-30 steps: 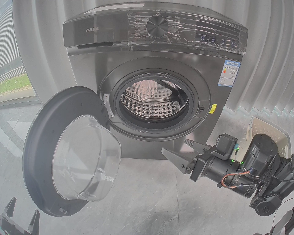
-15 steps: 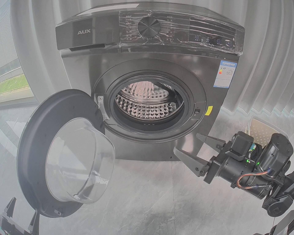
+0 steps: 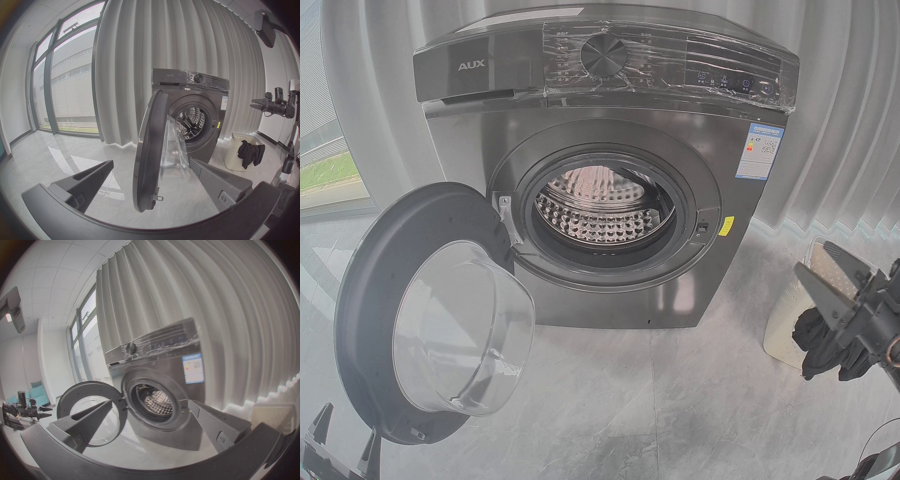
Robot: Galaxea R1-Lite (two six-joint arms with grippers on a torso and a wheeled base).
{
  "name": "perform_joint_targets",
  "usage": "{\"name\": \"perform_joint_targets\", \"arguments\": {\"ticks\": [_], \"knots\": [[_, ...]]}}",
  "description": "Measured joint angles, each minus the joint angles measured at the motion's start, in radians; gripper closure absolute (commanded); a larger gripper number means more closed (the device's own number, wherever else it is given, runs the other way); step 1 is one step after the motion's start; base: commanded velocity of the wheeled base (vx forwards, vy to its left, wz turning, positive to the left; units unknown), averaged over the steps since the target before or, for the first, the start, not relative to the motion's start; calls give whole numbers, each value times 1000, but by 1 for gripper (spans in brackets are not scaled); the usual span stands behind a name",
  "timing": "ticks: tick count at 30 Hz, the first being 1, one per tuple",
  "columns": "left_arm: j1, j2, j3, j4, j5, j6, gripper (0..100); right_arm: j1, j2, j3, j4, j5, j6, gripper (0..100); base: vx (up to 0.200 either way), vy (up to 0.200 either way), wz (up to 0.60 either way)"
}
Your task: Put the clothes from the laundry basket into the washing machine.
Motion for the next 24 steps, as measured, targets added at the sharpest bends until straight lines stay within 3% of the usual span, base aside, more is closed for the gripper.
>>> {"name": "perform_joint_targets", "arguments": {"ticks": [6, 13, 21, 24], "knots": [[0, 0, 0, 0, -1, 0, 0, -122, -270, 34, 259, 25, -50, 0, -200, 0, 0], [0, 0, 0, 0, -1, 0, 0, -206, -603, 45, 622, 36, -79, 0, 0, 0, 0], [0, 0, 0, 0, -1, 1, 0, -311, -908, 75, 779, 40, -94, 0, 0, 0, 0], [0, 0, 0, 0, -2, 1, 0, -347, -982, 109, 791, 41, -96, 0, 0, -200, 0]]}}
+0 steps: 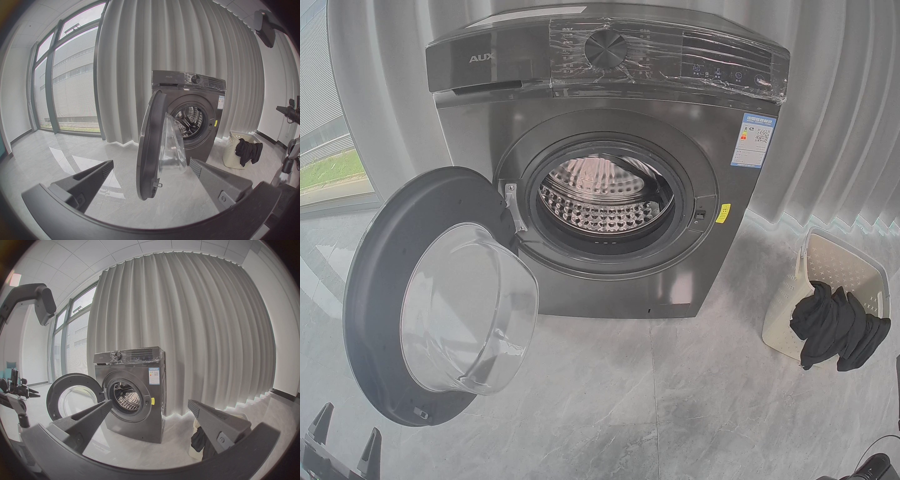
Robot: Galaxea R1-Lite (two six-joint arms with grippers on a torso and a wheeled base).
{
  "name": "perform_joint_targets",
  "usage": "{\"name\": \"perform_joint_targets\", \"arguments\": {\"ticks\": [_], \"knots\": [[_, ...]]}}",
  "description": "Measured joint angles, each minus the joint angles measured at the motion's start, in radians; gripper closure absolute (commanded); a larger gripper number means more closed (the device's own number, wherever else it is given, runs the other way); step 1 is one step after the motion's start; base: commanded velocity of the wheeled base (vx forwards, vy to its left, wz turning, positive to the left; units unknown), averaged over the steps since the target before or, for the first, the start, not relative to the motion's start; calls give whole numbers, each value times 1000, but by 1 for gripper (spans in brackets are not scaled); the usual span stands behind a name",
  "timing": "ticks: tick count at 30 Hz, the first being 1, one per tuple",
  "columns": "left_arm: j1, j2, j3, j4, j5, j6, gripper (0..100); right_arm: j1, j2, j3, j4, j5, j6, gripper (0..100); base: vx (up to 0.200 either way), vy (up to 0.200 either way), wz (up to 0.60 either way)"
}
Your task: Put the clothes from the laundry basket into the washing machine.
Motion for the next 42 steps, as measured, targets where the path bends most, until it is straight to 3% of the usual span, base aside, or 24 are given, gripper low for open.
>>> {"name": "perform_joint_targets", "arguments": {"ticks": [11, 20, 24, 28, 32, 36, 38, 40, 42], "knots": [[0, 0, 0, 0, 0, 0, 0, -50, -131, 54, 30, -25, -10, 0, 0, -55, 0], [0, 0, 0, 0, 0, 0, 0, -138, -190, 56, 275, -28, -48, 0, 0, 0, 0], [0, 0, 0, 0, 0, 0, 0, -142, -213, 56, 398, -77, -43, 0, 0, 0, 0], [0, 0, 0, 0, 0, -1, 0, -140, -223, 56, 409, -104, -19, 0, 0, -50, 0], [0, 0, 0, 0, 0, -1, 0, -140, -228, 56, 409, -82, 34, 0, 0, -200, 0], [0, 0, 0, 0, 0, -1, 0, -141, -230, 56, 410, 29, 32, 0, 0, -50, 0], [-1, 0, 0, 0, 0, -1, 0, -142, -230, 56, 411, 51, 21, 0, 0, 0, 0], [0, 0, 0, 0, 0, -1, 0, -141, -230, 56, 411, 40, 6, 0, 0, 0, 0], [0, 0, 0, 0, 0, -1, 0, -141, -231, 56, 412, -1, -5, 0, 0, 0, 0]]}}
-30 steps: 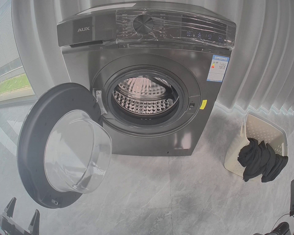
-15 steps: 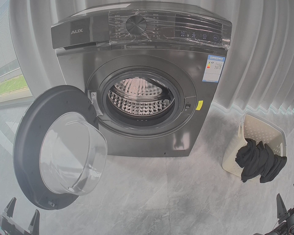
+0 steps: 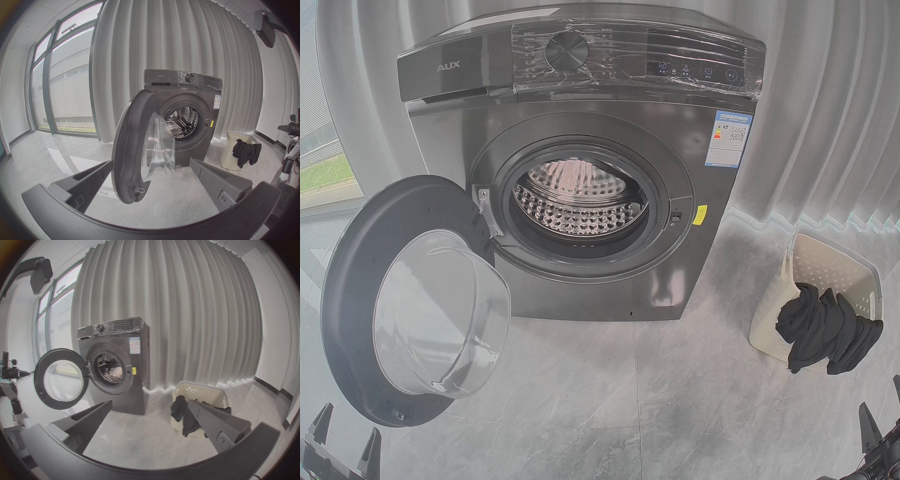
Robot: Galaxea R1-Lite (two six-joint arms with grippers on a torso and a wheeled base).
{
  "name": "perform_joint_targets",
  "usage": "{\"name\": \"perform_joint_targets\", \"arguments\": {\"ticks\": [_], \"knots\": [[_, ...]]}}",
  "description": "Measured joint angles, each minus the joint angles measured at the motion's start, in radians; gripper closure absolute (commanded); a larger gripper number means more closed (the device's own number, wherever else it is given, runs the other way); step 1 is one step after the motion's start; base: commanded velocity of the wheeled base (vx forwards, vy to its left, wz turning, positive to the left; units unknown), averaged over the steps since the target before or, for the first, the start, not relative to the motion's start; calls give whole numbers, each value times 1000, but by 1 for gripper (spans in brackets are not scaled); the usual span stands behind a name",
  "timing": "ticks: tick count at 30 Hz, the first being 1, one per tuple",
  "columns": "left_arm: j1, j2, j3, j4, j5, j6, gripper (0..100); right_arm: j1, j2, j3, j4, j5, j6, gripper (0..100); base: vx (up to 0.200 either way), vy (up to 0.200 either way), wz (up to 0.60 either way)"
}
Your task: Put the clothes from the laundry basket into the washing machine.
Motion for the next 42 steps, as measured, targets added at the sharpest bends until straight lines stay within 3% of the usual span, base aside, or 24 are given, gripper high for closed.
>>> {"name": "perform_joint_targets", "arguments": {"ticks": [4, 6, 13, 33, 42], "knots": [[0, 0, 0, 0, 0, 0, 0, -1, 0, 0, 8, -97, -14, 0, 0, 0, 0], [0, 0, 0, 0, 0, 0, 0, -1, 0, 0, 14, -111, -13, 0, 0, 0, 0], [0, 0, 0, 0, 0, 0, 0, 0, 0, 0, 74, -109, 19, 0, 0, -29, 0], [0, 0, 0, 0, 0, 1, 0, 3, 1, 0, 65, -100, 12, 0, 0, -20, 0], [-1, 0, 0, 0, 0, 0, 0, 3, 2, 0, 65, -100, 14, 0, 0, -200, 0]]}}
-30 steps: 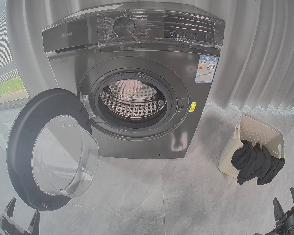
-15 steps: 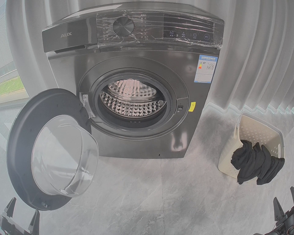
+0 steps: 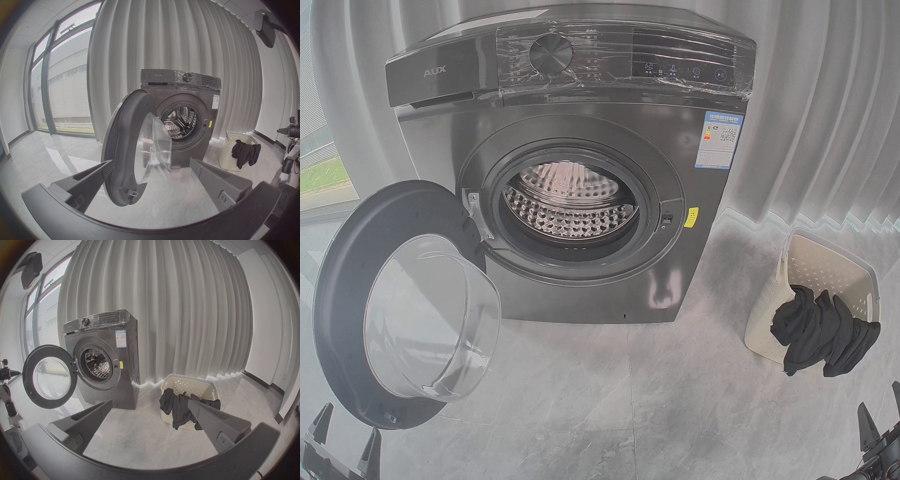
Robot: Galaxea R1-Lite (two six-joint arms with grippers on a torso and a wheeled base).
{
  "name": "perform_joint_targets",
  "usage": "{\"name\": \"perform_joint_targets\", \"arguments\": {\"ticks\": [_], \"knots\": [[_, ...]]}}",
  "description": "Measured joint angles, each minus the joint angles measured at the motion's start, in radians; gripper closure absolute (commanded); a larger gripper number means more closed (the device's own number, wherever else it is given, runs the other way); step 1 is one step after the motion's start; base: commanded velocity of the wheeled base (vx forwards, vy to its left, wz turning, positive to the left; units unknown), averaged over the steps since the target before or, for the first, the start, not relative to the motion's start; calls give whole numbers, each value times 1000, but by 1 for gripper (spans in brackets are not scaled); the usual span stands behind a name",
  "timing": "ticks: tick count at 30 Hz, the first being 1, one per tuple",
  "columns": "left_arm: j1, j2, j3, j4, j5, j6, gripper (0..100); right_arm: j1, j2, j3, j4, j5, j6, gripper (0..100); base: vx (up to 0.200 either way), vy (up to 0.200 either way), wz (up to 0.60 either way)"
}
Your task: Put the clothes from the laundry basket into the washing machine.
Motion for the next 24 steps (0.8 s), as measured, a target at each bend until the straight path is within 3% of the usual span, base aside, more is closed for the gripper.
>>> {"name": "perform_joint_targets", "arguments": {"ticks": [3, 10, 19, 24], "knots": [[0, 0, 0, 0, 0, 0, 0, 0, 0, 0, 0, 0, -1, 0, 0, -200, 0], [0, 0, 0, 0, 0, 1, 0, 1, 0, 0, -1, 1, -2, 0, 0, 0, 0], [0, 0, 0, 0, 0, 1, 0, 0, 1, 0, -1, 13, -4, 0, 0, 0, -600], [0, 0, 0, 0, 0, 0, 0, 1, 1, 0, -1, 13, -2, 0, 0, 0, 0]]}}
